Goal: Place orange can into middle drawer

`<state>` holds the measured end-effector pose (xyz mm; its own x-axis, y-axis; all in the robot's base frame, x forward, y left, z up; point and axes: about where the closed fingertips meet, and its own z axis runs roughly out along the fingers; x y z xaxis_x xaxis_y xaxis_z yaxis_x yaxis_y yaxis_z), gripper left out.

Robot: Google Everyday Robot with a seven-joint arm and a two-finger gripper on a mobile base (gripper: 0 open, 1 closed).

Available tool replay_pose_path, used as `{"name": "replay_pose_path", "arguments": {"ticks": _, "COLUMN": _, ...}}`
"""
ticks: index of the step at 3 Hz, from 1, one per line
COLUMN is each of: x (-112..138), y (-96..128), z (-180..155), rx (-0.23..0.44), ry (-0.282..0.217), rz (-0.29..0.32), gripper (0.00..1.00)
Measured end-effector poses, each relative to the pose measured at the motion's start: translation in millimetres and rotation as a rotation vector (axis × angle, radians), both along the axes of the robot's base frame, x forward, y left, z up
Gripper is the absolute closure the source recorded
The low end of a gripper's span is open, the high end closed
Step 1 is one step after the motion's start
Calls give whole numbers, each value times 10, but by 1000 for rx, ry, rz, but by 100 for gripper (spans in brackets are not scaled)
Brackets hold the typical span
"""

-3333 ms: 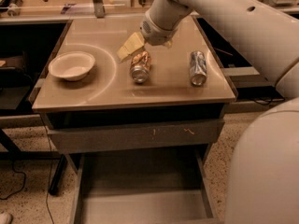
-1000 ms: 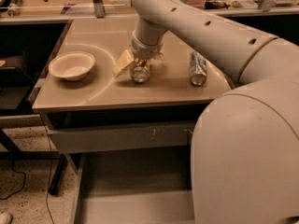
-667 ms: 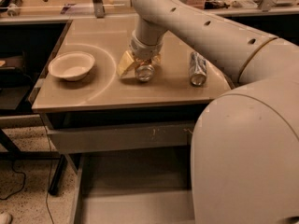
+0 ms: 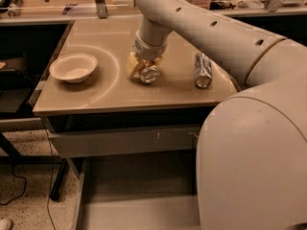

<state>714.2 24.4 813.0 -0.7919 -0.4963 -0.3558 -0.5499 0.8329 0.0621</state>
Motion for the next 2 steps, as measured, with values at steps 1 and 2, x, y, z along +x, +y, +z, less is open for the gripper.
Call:
{"name": "replay_pose_path", "arguments": {"ticks": 1, "x": 0, "y": 0, "z": 0, "rx": 0, "ry": 0, "rz": 0, "gripper": 88}}
{"name": "replay_pose_path", "arguments": {"ticks": 2, "x": 0, "y": 0, "z": 54, "rx": 0, "ry": 0, "rz": 0, "gripper": 100}}
